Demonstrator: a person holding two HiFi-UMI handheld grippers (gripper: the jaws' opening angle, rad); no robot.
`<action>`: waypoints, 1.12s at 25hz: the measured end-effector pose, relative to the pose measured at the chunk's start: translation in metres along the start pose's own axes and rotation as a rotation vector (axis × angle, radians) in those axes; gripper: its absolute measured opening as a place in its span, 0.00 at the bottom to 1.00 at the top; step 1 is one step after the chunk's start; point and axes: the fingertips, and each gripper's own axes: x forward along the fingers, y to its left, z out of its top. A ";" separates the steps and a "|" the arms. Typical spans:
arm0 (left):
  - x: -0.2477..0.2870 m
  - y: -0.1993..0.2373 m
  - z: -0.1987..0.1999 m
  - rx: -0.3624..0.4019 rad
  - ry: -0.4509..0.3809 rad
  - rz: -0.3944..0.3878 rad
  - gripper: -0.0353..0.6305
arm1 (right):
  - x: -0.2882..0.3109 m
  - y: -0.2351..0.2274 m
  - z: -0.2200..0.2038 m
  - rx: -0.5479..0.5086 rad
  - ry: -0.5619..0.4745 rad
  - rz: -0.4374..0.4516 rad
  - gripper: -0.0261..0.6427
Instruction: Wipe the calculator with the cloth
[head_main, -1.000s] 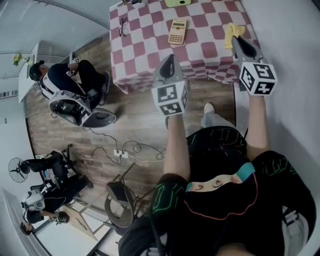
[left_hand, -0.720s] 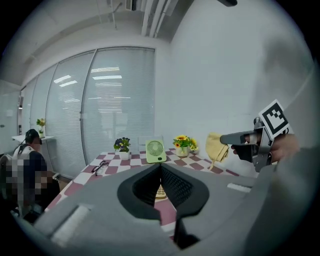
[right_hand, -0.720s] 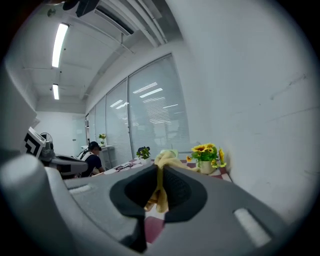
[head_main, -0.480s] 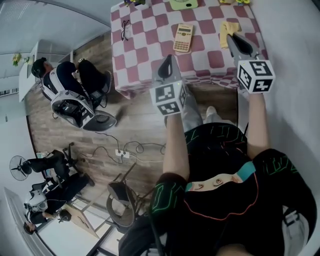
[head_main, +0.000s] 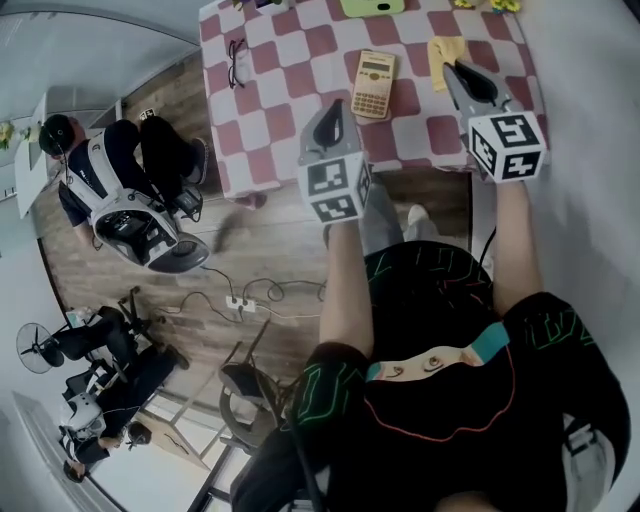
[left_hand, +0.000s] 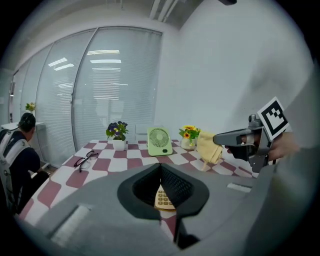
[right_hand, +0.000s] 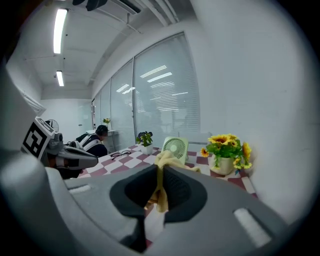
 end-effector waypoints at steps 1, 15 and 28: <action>0.003 0.004 -0.003 -0.002 0.009 -0.002 0.07 | 0.008 0.001 -0.002 -0.008 0.011 0.007 0.10; 0.028 0.039 -0.036 -0.054 0.098 -0.016 0.07 | 0.108 0.029 -0.026 -0.370 0.213 0.210 0.10; 0.033 0.051 -0.059 -0.094 0.123 -0.020 0.07 | 0.163 0.056 -0.067 -0.644 0.360 0.337 0.09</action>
